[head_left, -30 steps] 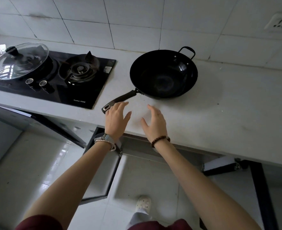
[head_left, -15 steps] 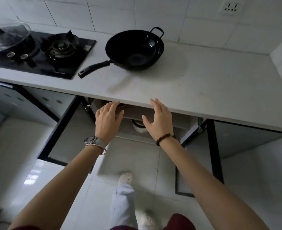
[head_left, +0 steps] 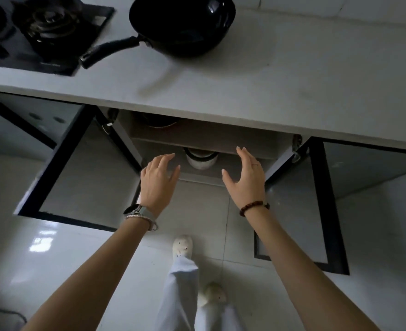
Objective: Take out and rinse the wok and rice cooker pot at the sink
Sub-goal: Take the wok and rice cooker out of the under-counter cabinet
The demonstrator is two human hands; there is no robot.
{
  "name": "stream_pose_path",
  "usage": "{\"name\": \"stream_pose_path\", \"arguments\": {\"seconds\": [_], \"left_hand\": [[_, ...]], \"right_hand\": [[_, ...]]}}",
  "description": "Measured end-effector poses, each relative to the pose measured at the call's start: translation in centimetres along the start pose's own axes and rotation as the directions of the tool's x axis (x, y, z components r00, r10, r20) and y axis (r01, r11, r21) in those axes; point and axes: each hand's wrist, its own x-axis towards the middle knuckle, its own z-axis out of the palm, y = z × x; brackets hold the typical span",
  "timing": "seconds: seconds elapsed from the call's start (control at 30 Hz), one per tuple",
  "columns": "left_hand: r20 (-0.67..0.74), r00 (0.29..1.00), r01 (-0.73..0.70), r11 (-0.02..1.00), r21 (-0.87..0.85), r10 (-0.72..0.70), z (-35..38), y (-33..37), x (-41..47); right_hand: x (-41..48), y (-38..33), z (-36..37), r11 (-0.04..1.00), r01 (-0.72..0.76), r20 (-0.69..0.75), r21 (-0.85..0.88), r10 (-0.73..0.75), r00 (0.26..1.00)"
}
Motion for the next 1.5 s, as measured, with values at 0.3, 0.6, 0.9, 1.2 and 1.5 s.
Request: {"name": "stream_pose_path", "arguments": {"seconds": [0.3,0.6,0.9,1.2,1.5], "left_hand": [[0.066,0.983,0.178,0.969,-0.170,-0.169,14.6,-10.1,5.8],[0.017,0.999,0.047,0.986,-0.162,-0.045,29.1,-20.0,10.5],[-0.018,0.996,0.077,0.940,-0.334,-0.089,39.0,-26.3,15.4],[0.247,0.886,0.459,0.662,-0.592,-0.393,44.3,-28.6,22.7],[0.484,0.763,0.596,0.176,-0.783,-0.428,48.2,-31.1,28.1]], "right_hand": [[2.8,10.3,12.8,0.996,-0.085,-0.033,0.034,0.086,0.996],[5.9,20.5,25.4,0.997,-0.074,-0.045,0.034,0.076,0.996],[10.5,28.9,34.9,0.986,-0.136,-0.032,0.092,0.140,0.990],[17.8,34.2,40.5,0.567,-0.543,0.227,0.620,0.533,0.815],[24.0,37.0,44.4,0.147,-0.570,0.401,0.809,0.570,0.717]]}}
